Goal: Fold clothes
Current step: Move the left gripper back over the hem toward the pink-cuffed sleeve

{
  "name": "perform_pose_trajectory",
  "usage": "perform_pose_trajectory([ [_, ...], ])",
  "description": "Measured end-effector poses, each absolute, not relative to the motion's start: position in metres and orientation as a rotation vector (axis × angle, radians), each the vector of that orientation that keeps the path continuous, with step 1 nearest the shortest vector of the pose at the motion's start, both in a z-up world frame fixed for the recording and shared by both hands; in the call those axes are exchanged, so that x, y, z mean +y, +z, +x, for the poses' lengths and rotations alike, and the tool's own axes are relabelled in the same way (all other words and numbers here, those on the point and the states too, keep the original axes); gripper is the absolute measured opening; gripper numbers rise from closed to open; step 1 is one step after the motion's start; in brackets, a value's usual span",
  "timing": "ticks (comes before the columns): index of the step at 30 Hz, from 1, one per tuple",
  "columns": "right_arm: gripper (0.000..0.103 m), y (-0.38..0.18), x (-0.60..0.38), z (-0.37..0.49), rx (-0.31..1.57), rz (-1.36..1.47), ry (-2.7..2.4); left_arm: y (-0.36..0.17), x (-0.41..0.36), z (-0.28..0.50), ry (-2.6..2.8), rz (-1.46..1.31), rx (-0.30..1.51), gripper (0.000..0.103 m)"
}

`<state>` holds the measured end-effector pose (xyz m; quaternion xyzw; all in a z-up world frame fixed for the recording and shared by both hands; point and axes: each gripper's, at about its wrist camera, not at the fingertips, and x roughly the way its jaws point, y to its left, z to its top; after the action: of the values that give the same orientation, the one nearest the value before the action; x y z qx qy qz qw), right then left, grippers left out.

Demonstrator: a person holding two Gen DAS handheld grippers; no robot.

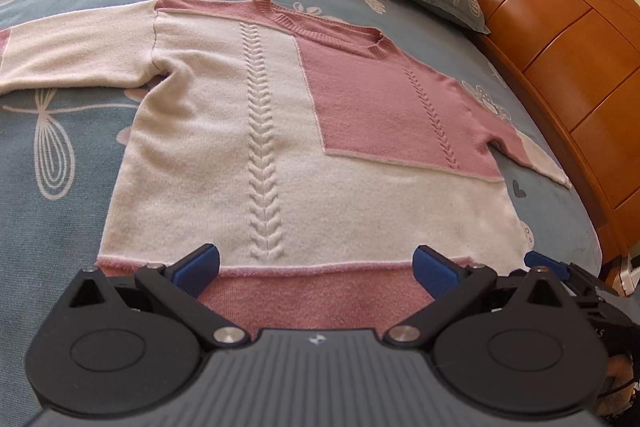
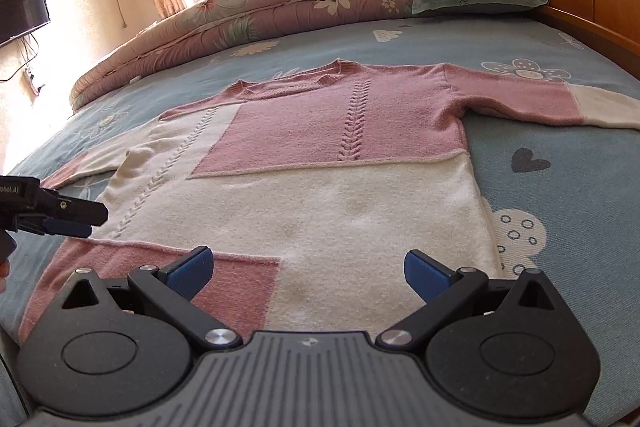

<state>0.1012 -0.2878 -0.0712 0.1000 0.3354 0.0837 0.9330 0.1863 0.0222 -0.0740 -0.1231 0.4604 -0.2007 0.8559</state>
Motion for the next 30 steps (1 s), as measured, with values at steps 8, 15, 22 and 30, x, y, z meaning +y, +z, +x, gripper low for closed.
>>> perform_pose_trajectory([
  [8, 0.103, -0.097, -0.244, 0.101, 0.712, 0.049, 0.227, -0.078, 0.036, 0.158, -0.376, -0.282, 0.955, 0.102],
  [15, 0.103, -0.104, -0.232, 0.091, 0.677, -0.083, 0.218, -0.083, 0.035, 0.131, -0.383, -0.322, 0.969, 0.102],
  [22, 0.103, -0.105, -0.233, 0.091, 0.664, -0.085, 0.224, -0.072, 0.043, 0.14, -0.379, -0.366, 0.947, 0.102],
  [30, 0.103, -0.106, -0.233, 0.09, 0.655, -0.079, 0.221, -0.08, 0.053, 0.154, -0.333, -0.408, 0.983, 0.102],
])
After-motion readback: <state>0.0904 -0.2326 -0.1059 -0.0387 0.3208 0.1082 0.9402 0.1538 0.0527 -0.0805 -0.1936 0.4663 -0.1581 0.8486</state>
